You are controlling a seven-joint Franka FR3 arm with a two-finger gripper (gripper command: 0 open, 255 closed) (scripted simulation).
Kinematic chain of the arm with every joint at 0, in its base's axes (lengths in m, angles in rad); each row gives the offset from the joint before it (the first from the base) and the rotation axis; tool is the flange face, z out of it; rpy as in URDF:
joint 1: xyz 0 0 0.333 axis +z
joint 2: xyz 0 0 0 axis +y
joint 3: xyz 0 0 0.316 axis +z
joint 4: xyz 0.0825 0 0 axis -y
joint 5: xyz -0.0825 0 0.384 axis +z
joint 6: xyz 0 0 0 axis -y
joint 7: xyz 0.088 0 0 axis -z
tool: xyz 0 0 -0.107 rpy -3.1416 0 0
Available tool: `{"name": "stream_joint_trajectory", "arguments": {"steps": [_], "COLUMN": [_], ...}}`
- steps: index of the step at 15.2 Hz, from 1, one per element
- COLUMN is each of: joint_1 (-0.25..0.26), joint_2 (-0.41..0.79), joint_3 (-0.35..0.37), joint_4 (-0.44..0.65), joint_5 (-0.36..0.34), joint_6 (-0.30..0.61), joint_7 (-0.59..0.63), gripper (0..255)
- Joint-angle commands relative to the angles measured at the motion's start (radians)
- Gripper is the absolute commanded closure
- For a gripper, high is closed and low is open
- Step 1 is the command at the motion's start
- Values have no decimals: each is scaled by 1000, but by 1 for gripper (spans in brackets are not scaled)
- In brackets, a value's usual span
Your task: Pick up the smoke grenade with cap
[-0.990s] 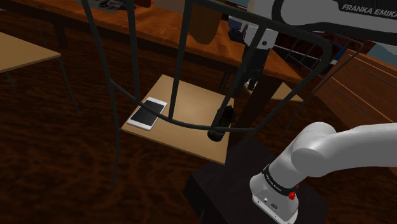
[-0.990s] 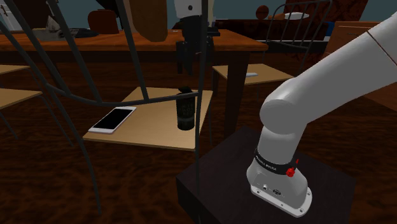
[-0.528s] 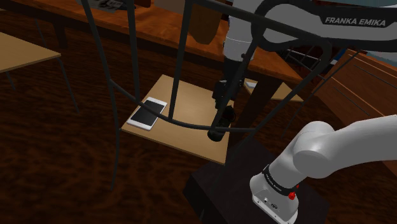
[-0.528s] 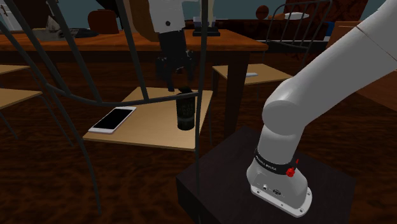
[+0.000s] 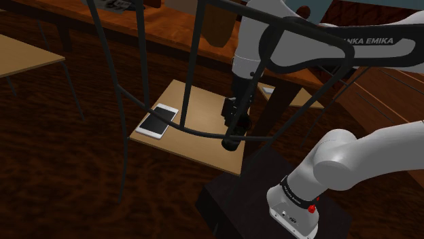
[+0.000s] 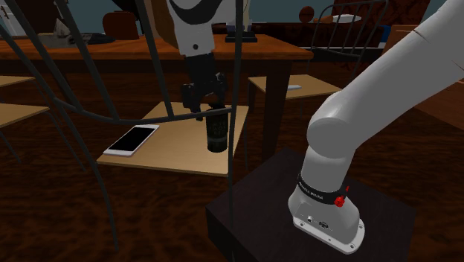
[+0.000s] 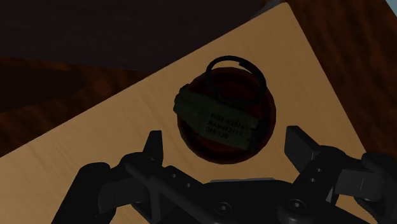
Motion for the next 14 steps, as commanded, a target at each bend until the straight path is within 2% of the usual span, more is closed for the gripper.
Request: {"name": "stream_joint_trajectory", "arguments": {"steps": [1, 10, 14], "joint_1": [0, 0, -2], "joint_2": [2, 2, -7], "joint_3": [1, 0, -8], "joint_4": [-4, -4, 43], "joint_5": [0, 0, -6], "joint_6": [7, 6, -50], "joint_7": [0, -1, 0], "gripper": [255, 255, 255]}}
